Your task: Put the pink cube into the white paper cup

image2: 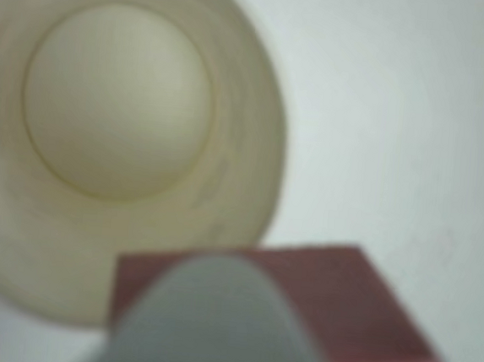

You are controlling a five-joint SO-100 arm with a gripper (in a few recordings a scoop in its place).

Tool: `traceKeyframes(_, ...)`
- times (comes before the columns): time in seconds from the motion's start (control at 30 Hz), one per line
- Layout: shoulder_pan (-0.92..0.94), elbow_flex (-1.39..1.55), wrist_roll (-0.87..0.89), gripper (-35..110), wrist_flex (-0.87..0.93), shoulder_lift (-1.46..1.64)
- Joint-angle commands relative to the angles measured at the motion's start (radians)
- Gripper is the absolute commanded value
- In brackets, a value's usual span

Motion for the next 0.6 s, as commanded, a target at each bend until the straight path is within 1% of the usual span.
traceKeyframes(0.0,-0.028,-0.114,-0.008,16,0.020,0.012)
traceKeyframes(0.57,-0.107,-0.242,0.017,16,0.020,-0.140)
